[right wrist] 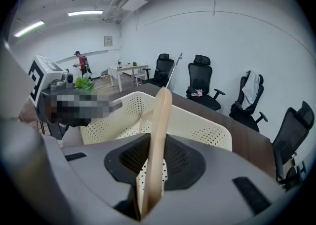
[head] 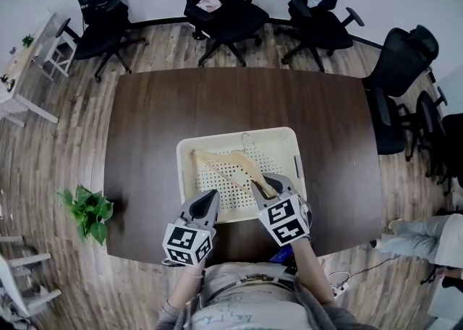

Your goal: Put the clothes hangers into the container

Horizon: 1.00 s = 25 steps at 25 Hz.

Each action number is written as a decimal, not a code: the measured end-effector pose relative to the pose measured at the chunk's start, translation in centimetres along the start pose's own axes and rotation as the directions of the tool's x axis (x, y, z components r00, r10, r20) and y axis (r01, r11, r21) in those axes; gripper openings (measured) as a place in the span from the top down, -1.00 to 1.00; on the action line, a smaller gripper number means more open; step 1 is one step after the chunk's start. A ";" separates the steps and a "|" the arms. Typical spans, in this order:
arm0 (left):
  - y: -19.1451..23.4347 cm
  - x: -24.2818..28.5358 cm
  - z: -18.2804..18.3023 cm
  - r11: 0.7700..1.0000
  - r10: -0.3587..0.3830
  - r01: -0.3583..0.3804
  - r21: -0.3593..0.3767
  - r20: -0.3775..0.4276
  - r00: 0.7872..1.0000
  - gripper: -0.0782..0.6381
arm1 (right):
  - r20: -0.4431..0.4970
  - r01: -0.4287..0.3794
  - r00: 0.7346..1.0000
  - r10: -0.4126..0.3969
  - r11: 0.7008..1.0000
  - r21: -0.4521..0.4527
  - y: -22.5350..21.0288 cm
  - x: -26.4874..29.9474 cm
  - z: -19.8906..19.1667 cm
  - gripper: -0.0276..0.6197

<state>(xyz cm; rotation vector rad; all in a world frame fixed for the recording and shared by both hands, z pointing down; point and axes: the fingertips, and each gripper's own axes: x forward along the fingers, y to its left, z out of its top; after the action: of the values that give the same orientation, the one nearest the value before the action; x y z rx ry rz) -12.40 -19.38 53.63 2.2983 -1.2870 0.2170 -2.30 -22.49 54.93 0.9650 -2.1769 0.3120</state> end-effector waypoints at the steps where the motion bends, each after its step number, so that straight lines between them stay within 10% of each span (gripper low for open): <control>1: -0.1 0.0 -0.1 1.000 -0.002 0.002 0.001 -0.003 1.000 0.75 | -0.001 0.004 1.000 -0.004 1.000 -0.002 -0.1 0.1 0.0 0.66; 25: -0.6 0.0 -0.4 1.000 -0.012 0.012 0.016 -0.013 1.000 0.75 | -0.037 0.057 0.998 -0.058 0.998 -0.026 -2.4 1.1 -1.0 0.62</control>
<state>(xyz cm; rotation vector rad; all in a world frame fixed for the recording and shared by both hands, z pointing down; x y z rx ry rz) -11.93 -18.91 53.78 2.3140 -1.2689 0.2378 -0.58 -24.25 56.25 0.9986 -2.1103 0.2729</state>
